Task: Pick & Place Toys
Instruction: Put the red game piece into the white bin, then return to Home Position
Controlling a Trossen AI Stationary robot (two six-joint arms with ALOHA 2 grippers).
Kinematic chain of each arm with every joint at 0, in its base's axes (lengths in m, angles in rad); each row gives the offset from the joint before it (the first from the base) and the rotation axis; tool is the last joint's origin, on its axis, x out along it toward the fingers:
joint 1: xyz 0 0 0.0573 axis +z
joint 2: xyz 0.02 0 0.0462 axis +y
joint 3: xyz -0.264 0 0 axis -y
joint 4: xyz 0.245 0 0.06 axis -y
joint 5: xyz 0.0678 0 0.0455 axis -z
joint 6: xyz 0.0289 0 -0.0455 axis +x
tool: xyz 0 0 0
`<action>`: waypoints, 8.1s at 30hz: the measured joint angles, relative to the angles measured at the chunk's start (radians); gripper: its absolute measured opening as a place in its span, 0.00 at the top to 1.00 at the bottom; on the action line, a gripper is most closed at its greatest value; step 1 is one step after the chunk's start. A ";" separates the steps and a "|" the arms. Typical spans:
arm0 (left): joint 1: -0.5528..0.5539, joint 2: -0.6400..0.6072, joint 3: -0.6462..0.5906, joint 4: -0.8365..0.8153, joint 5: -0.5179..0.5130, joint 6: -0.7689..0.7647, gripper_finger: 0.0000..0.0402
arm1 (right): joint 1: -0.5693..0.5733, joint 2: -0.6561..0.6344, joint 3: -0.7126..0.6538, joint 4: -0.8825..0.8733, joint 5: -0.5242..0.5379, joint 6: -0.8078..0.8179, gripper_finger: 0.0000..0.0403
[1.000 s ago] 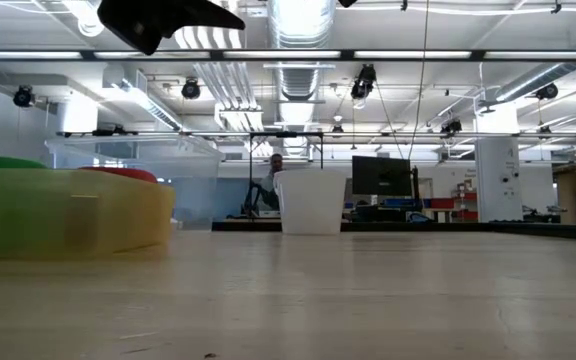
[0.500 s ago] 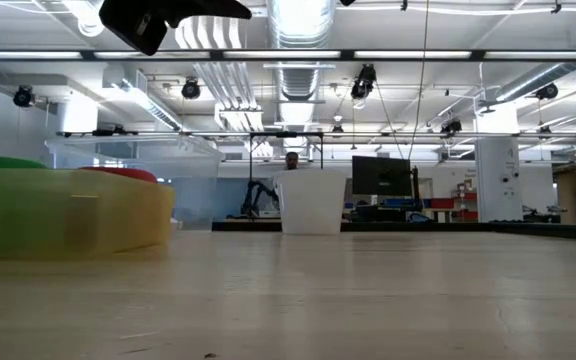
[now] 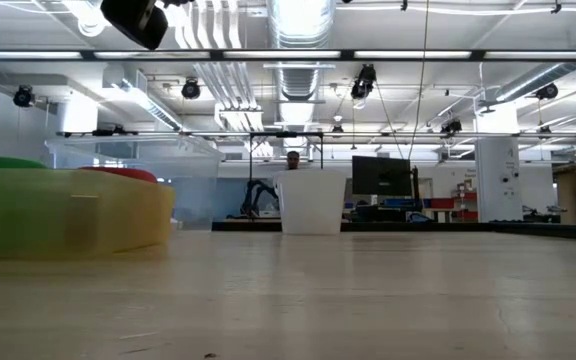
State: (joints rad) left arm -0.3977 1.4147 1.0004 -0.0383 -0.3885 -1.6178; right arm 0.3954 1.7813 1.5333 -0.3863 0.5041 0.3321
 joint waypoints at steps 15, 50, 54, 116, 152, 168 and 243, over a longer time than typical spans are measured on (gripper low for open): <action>0.001 -0.003 0.000 0.004 0.017 0.079 0.80 | -0.001 0.000 0.000 0.003 -0.053 0.029 0.12; -0.452 -0.152 0.040 -0.916 0.358 -0.503 0.80 | -0.016 -0.054 0.001 -0.442 0.049 0.269 0.09; -0.521 -0.125 0.040 -0.947 0.441 -0.630 0.80 | -0.024 -0.056 0.001 -0.448 0.046 0.293 0.09; -0.543 0.050 0.013 -0.851 0.543 -0.668 0.14 | -0.027 -0.058 0.000 -0.497 0.010 0.345 0.09; -0.131 -0.427 0.014 -0.265 -0.230 1.384 0.97 | -0.062 -0.573 -0.213 -0.463 -0.013 0.275 0.96; 0.315 -0.445 0.006 -0.319 0.265 1.352 0.97 | -0.062 -0.836 -0.455 -0.295 -0.109 0.162 0.95; 0.402 -1.295 -0.998 0.093 0.621 1.395 0.97 | -0.060 -1.766 -1.525 0.539 -0.426 0.000 0.94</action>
State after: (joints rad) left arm 0.0048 0.1195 0.0025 0.0551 0.2328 -0.2228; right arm 0.3355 0.0154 0.0086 0.1524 0.0784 0.3321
